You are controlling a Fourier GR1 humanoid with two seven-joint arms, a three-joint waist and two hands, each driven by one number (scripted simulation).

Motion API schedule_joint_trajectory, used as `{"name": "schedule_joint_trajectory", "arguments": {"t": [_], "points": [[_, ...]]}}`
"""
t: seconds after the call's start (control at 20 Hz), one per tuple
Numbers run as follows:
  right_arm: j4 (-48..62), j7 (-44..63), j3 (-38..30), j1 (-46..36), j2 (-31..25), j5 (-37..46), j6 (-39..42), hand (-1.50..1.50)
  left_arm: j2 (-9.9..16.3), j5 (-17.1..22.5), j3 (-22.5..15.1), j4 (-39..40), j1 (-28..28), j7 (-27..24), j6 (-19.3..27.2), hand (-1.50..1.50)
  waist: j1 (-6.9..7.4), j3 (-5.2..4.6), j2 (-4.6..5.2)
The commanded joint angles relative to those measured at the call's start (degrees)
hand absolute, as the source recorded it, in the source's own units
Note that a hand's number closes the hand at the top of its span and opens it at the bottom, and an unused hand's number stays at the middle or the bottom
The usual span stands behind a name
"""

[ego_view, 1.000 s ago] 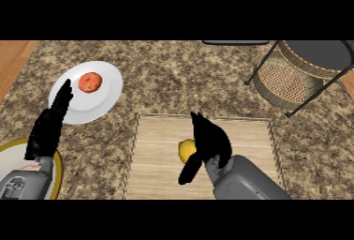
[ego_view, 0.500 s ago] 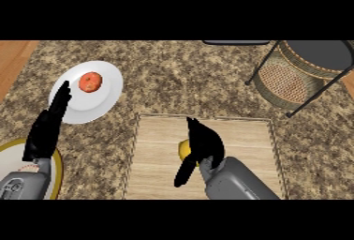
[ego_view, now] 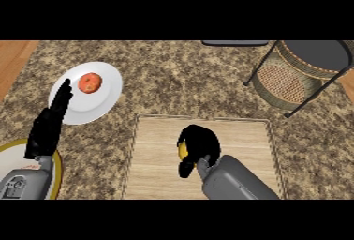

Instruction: Pick the lemon from the tray and place it in the tiered basket

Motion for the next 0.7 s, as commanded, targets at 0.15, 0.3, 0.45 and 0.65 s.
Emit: {"name": "schedule_joint_trajectory", "arguments": {"t": [0.15, 0.3, 0.45, 0.65], "points": [[-0.66, 2.88, -2.94, 1.13, 2.1, -2.93, -2.64, 1.5, 0.24, -0.87, 1.16, -1.63, 0.22, 1.12, -1.85, 0.0, 0.39, 0.31, 0.51], [-6.53, 6.34, -2.29, 1.28, 2.13, -2.27, -4.52, 1.5, 0.95, 0.0, 2.94, -1.11, -0.46, 1.39, -3.48, 0.0, 0.22, 0.3, 0.45], [9.52, 7.1, -11.82, -10.42, 2.14, 3.8, -13.96, 1.5, -0.62, -0.63, 0.79, -0.1, -1.34, -0.04, -2.64, 0.0, 2.73, 0.24, 1.35], [16.49, 10.18, -20.49, -17.48, -1.94, 10.83, -19.18, 1.5, -0.57, -1.41, 0.07, -1.03, -2.16, -0.26, -2.47, 0.0, 4.03, 0.14, 2.16]]}}
